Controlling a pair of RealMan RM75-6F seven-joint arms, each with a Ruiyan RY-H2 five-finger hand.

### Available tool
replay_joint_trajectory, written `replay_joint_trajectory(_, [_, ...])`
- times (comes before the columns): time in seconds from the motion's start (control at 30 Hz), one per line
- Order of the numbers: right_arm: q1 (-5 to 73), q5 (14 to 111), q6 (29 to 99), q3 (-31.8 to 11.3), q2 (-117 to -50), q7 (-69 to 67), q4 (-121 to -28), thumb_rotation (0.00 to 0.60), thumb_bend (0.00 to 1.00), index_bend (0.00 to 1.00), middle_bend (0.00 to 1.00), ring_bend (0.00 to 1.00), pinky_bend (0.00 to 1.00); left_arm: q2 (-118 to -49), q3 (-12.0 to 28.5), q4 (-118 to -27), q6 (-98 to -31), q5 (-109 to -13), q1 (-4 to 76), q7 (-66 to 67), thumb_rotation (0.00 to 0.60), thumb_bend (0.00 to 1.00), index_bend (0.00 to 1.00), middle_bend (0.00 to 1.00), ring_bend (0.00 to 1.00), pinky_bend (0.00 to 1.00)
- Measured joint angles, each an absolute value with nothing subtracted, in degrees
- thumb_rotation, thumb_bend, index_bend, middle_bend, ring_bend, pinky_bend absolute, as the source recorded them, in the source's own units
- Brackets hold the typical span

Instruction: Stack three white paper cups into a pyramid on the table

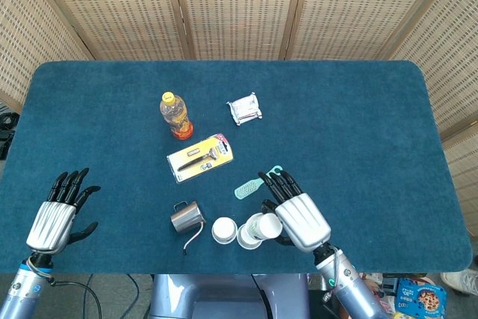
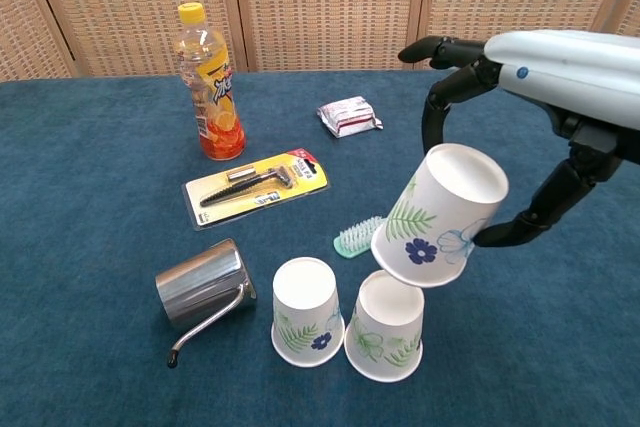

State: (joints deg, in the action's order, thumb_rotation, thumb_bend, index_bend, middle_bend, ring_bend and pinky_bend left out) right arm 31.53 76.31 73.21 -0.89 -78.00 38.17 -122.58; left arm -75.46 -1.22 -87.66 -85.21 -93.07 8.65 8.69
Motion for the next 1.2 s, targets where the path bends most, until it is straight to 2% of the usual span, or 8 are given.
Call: replay_joint_trajectory(1.2, [33.8,71.1,68.9,-4.0,-86.2,42.6,-119.5,0.6,0.07,0.51,0.04,0.0,0.0,-75.3,-0.8,-87.7,-84.8,-92.5,8.6,8.7,0.6,0.22,0.23,0.0,0.0,0.0])
